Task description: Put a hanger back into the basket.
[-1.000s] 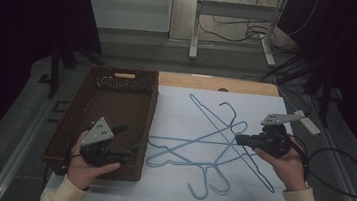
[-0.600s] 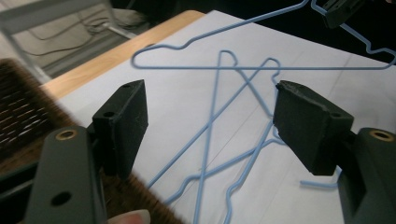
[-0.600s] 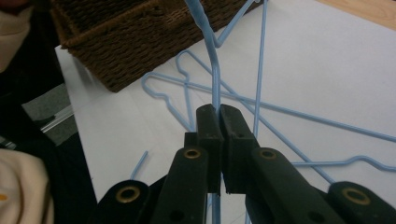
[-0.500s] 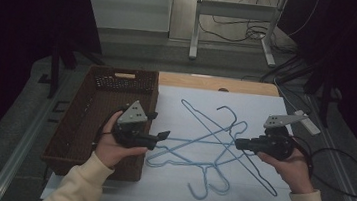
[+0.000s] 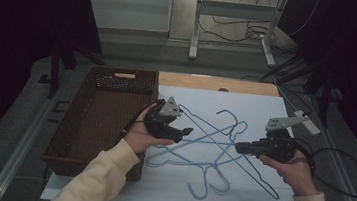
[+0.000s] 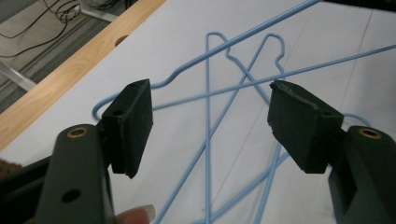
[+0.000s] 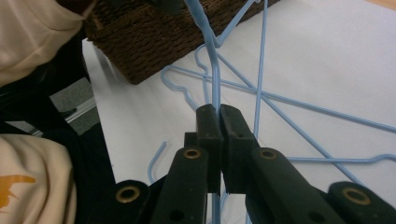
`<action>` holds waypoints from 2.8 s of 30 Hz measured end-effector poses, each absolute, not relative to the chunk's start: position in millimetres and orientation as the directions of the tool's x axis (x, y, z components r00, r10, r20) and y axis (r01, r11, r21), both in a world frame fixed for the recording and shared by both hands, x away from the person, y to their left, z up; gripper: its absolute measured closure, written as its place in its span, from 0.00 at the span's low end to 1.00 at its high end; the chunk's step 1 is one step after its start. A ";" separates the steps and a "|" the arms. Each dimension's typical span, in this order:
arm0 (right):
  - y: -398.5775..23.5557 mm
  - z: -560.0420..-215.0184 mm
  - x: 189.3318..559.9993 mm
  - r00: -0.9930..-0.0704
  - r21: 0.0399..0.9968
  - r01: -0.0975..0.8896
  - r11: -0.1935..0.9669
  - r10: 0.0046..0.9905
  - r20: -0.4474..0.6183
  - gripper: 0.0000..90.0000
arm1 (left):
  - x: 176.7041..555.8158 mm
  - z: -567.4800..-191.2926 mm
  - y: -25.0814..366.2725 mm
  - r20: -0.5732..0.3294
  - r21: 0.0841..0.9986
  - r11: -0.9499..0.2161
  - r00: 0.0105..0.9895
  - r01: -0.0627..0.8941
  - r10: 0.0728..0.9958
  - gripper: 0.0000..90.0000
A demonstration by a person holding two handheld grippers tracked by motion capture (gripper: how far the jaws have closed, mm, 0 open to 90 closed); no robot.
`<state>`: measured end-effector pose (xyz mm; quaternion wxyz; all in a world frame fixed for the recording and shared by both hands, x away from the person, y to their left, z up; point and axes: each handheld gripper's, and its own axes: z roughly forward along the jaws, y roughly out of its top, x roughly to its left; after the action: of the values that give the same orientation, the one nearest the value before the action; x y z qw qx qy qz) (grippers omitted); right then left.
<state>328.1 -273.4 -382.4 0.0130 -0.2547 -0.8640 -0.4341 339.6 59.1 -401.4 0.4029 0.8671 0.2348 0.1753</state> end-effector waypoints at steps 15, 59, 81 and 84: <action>-276.4 -381.9 326.2 -0.895 0.741 0.432 0.515 0.349 0.279 0.98 | 351.8 -410.4 27.3 0.242 0.722 -0.678 0.866 0.140 0.437 0.60; -318.2 -375.9 321.4 -0.779 0.912 0.326 0.247 0.617 0.112 0.56 | 315.8 -378.1 67.3 0.030 0.802 -0.524 0.856 0.288 0.517 0.97; -316.5 -419.0 321.1 -0.759 0.881 0.393 0.263 0.634 0.150 0.53 | 305.0 -356.5 151.5 0.004 0.852 -0.400 0.760 0.337 0.650 0.97; -314.8 -422.1 321.5 -0.761 0.877 0.397 0.269 0.632 0.151 0.53 | 301.7 -355.8 174.5 -0.008 0.861 -0.366 0.729 0.353 0.685 0.97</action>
<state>321.5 -314.8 -422.1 -0.1150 -0.3264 -0.7882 -0.5090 301.7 174.5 -355.8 0.4622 0.8067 0.3215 0.1795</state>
